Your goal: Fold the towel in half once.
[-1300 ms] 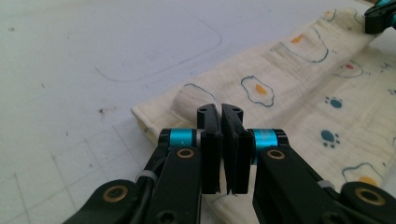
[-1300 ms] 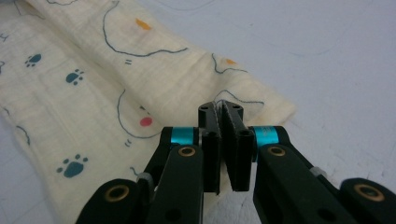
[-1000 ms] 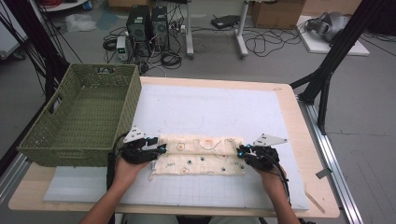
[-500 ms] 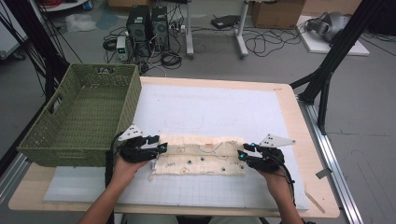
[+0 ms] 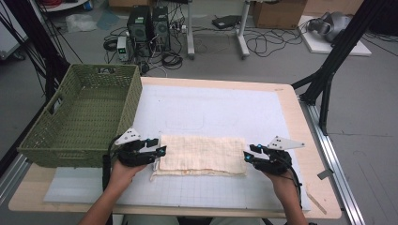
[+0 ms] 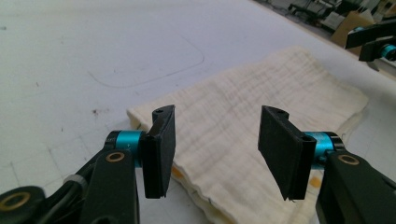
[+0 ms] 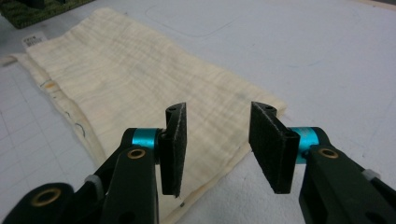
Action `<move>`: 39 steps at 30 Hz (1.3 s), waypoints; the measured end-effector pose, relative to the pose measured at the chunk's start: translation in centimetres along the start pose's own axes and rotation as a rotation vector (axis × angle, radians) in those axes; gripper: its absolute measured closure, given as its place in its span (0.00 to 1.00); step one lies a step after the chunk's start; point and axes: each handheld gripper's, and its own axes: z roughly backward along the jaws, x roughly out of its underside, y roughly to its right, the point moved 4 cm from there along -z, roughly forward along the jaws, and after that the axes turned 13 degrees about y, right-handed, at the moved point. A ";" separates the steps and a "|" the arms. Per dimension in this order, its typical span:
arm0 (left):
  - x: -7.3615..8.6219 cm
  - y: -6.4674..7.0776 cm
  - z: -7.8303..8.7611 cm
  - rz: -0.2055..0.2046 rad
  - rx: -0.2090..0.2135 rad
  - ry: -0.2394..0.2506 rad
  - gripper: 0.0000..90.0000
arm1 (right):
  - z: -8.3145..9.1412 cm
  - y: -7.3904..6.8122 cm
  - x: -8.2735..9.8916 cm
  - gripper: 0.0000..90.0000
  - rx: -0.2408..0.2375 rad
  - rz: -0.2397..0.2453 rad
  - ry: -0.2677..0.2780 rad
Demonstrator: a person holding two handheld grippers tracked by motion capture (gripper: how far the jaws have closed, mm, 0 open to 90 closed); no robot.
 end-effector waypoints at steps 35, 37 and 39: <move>1.5 2.4 0.3 -0.129 0.088 -0.072 0.98 | -1.7 -2.3 1.6 0.97 -0.103 0.082 -0.143; 1.3 2.4 0.5 -0.116 0.095 -0.059 0.98 | -1.5 -2.3 1.3 0.97 -0.104 0.082 -0.128; 1.0 2.4 0.7 -0.096 0.100 -0.043 0.98 | -1.2 -2.4 1.0 0.97 -0.106 0.081 -0.116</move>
